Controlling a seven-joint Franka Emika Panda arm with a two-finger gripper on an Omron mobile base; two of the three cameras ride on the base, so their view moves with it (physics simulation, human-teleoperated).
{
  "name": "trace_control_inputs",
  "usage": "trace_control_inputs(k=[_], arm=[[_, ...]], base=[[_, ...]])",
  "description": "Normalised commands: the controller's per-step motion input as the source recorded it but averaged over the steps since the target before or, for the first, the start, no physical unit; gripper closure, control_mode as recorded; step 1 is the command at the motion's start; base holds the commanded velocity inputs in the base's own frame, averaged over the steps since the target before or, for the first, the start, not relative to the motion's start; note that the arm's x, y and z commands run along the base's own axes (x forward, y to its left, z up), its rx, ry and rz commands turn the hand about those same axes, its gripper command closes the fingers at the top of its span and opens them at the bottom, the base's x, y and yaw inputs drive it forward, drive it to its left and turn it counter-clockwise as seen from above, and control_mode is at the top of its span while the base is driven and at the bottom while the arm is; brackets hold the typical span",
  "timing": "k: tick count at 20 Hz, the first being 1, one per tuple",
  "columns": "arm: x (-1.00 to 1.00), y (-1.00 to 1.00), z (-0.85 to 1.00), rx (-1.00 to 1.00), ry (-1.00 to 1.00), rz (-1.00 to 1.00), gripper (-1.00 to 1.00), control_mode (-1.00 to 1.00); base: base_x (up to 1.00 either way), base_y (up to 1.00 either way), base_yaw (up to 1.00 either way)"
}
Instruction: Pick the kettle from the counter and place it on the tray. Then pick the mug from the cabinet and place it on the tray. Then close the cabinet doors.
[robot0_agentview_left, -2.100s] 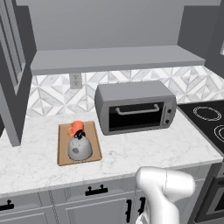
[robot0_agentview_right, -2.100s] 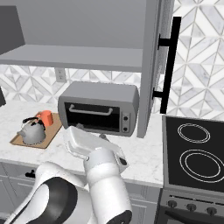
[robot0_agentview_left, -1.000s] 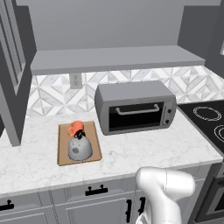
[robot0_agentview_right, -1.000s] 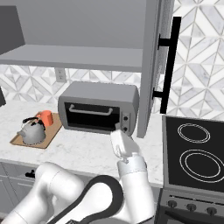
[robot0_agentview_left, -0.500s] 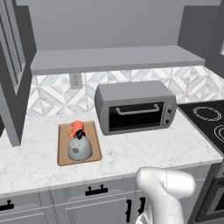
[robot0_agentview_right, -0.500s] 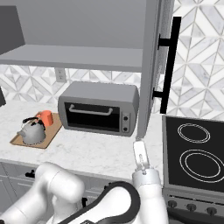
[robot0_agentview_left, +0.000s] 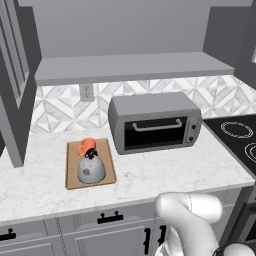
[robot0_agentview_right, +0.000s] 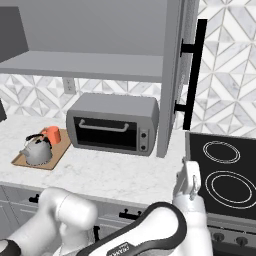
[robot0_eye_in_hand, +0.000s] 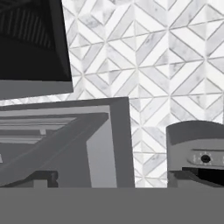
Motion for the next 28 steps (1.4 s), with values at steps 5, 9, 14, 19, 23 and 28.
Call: trace_control_inputs(k=[5, 9, 14, 19, 23, 28], arm=[[0.22, -0.27, 0.35, 0.07, 0.0, 0.09, -1.0, -1.0], [0.12, -0.06, 0.49, 0.0, -0.03, 0.18, -1.0, -1.0], [0.01, -0.01, 0.58, 0.0, -0.13, 0.18, -1.0, -1.0], [0.0, 0.05, 0.54, -0.09, -0.25, 0.2, -1.0, -1.0], [0.08, 0.37, 0.5, -0.19, -0.15, 0.19, -1.0, -1.0], [0.07, 0.53, 0.53, -0.22, -0.08, 0.1, -1.0, -1.0]], base=[[0.0, 0.0, 0.0], [0.0, 0.0, 0.0], [0.0, 0.0, 0.0], [0.0, 0.0, 0.0], [0.0, 0.0, 0.0], [0.0, 0.0, 0.0]])
